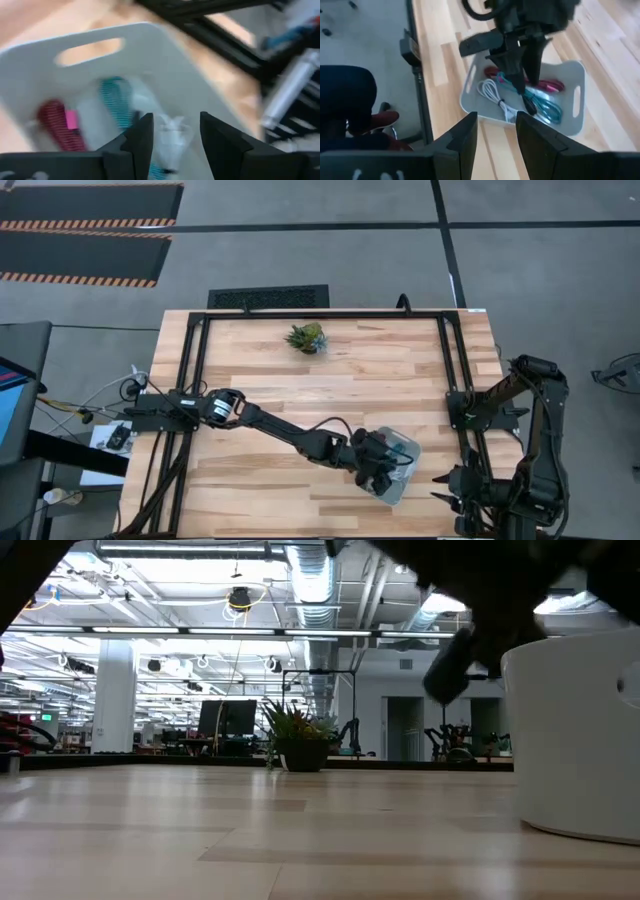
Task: Pick and place USB-C Cables
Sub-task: Return to Home Position
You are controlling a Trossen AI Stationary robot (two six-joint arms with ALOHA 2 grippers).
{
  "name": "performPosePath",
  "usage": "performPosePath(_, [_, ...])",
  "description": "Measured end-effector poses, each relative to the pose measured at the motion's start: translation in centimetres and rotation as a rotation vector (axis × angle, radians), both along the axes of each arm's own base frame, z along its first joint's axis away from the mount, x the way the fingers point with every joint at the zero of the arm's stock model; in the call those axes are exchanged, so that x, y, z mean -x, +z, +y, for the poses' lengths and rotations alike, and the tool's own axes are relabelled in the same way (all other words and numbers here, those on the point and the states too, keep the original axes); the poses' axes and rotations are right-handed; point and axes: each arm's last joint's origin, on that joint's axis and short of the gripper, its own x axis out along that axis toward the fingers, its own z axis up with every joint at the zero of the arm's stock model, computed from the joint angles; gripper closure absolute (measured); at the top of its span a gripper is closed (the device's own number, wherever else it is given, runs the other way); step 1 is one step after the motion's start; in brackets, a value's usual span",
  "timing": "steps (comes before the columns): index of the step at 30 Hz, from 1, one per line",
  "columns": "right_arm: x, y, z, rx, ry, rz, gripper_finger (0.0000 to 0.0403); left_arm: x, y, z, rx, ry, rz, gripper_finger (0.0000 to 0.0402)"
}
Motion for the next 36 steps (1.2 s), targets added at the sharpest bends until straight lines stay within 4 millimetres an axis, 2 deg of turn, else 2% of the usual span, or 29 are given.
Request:
performPosePath(4, [-0.5, 0.9, 0.0, 0.021, 0.047, -0.010, 0.0242, 0.3, 3.2, 0.5, 0.072, -0.083, -0.055, 0.0255])
performPosePath(7, [-1.2, 2.3, -0.1, 0.026, 0.079, -0.023, 0.0242, 0.8, 6.3, 1.0, 0.125, -0.149, -0.096, 0.0255])
performPosePath(10, [-1.9, 4.1, -0.3, -0.001, 0.084, -0.054, 0.0242, 2.1, 10.5, 1.4, 0.159, -0.240, -0.161, 0.0255])
performPosePath(16, [-3.1, 7.8, -1.2, -0.069, 0.091, -0.112, 0.0242, 7.2, 20.4, 1.5, 0.094, -0.509, -0.372, 0.0255])
performPosePath(21, [-3.7, 9.4, -1.9, 0.021, 0.202, -0.113, 0.0242, 12.6, 26.5, 2.9, 0.104, -0.639, -0.421, 0.0255])
performPosePath(23, [-4.1, 9.8, -2.1, 0.051, 0.226, -0.127, 0.0242, 14.6, 27.9, 3.4, 0.099, -0.638, -0.397, 0.0255])
performPosePath(26, [-5.1, 10.2, -2.0, 0.185, 0.337, -0.181, 0.0242, 17.1, 28.7, 2.9, 0.016, -0.679, -0.354, 0.0255])
performPosePath(28, [-6.3, 10.9, -1.9, 0.239, 0.429, -0.236, 0.0242, 18.2, 28.7, 2.2, -0.091, -0.872, -0.366, 0.0255])
performPosePath(30, [-7.4, 12.1, -2.3, 0.191, 0.591, -0.279, 0.0242, 18.9, 29.1, 1.5, -0.108, -1.061, -0.446, 0.0255])
performPosePath(34, [-8.4, 16.1, -5.3, -0.023, 0.989, -0.494, 0.0242, 19.9, 30.6, 1.5, -0.053, -1.313, -0.630, 0.0255])
performPosePath(36, [-8.4, 17.3, -7.7, -0.082, 1.027, -0.541, 0.0242, 20.5, 30.8, 2.4, -0.039, -1.327, -0.604, 0.0255])
